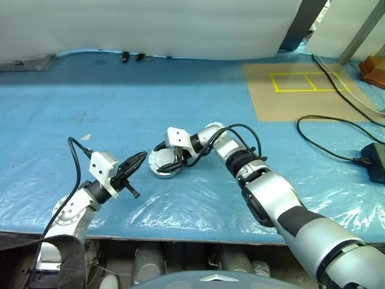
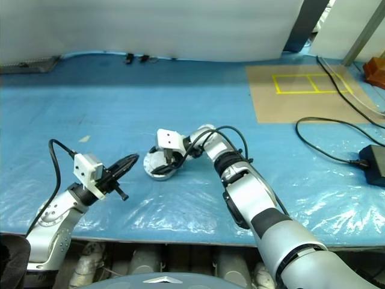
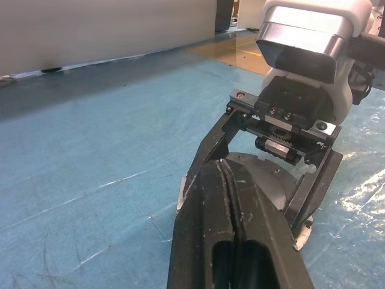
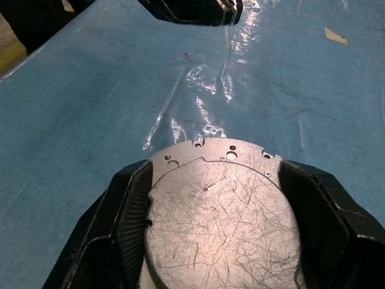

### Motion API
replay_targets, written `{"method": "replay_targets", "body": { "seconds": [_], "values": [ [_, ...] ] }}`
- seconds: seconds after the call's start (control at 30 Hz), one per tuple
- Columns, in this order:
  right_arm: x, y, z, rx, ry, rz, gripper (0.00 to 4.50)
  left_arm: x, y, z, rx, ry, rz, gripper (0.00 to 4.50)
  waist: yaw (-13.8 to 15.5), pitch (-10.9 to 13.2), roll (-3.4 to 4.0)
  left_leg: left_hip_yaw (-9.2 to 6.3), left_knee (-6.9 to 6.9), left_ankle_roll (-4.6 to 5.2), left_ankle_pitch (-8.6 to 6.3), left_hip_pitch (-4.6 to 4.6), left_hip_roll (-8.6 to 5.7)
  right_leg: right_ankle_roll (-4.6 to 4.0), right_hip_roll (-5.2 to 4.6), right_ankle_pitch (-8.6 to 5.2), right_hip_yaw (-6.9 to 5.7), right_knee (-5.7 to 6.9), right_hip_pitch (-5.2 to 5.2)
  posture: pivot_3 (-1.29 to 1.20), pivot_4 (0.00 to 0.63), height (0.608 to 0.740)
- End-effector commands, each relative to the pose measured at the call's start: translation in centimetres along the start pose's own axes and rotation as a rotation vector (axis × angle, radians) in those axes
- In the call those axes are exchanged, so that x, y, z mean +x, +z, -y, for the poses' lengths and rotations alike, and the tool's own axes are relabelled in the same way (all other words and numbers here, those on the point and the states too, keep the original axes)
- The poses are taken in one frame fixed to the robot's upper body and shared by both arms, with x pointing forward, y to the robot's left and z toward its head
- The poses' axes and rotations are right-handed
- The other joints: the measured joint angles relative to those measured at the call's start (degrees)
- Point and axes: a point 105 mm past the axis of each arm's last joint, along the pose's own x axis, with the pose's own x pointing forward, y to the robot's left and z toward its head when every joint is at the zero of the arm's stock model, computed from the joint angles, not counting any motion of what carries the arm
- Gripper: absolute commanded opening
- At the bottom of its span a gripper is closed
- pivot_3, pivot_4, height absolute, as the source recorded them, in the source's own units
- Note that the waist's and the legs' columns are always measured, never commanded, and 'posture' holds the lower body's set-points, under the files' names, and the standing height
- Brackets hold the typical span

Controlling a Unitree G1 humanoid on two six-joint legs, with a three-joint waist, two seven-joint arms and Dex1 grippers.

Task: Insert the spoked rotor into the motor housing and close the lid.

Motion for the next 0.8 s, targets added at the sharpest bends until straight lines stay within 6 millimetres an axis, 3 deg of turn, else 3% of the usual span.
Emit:
{"method": "replay_targets", "body": {
  "seconds": [0.03, 0.23, 0.47, 0.8],
  "values": [
    [0.1, -2.8, -1.4, 0.038, 0.039, -0.110, 3.02, 0.0, 0.6, 0.0, 0.021, -0.005, 0.013, 0.00, 0.0, 0.0, 0.00, 0.00, 0.00, 0.00, 0.00, 0.01, 0.00, 0.00, 0.00, 0.00, 0.00, 0.00, 0.00, 0.00, 0.150, 0.740],
    [0.6, -3.4, -2.2, 0.056, 0.069, -0.129, 3.02, 0.3, 0.2, 0.4, 0.015, -0.033, -0.006, 0.00, 0.0, 0.0, 0.00, 0.00, -0.01, 0.00, 0.00, 0.16, 0.00, 0.02, 0.00, -0.01, 0.00, 0.04, 0.13, 0.00, 0.150, 0.740],
    [0.7, -2.6, -2.1, 0.047, 0.072, -0.093, 3.02, 1.8, -2.9, 0.4, 0.118, -0.088, -0.225, 0.00, 0.0, 0.0, 0.04, -0.01, -0.06, 0.00, -0.01, 0.28, 0.00, 0.02, 0.00, -0.01, 0.00, 0.01, 0.18, 0.00, 0.150, 0.740],
    [0.8, -2.1, -2.0, 0.043, 0.070, -0.065, 3.02, 3.9, -2.7, 0.8, 0.158, -0.131, -0.238, 0.00, -0.1, 0.0, 0.05, -0.01, -0.14, 0.00, 0.00, 0.10, -0.01, 0.01, 0.00, -0.01, 0.00, -0.17, 0.07, 0.00, 0.150, 0.740]
  ]
}}
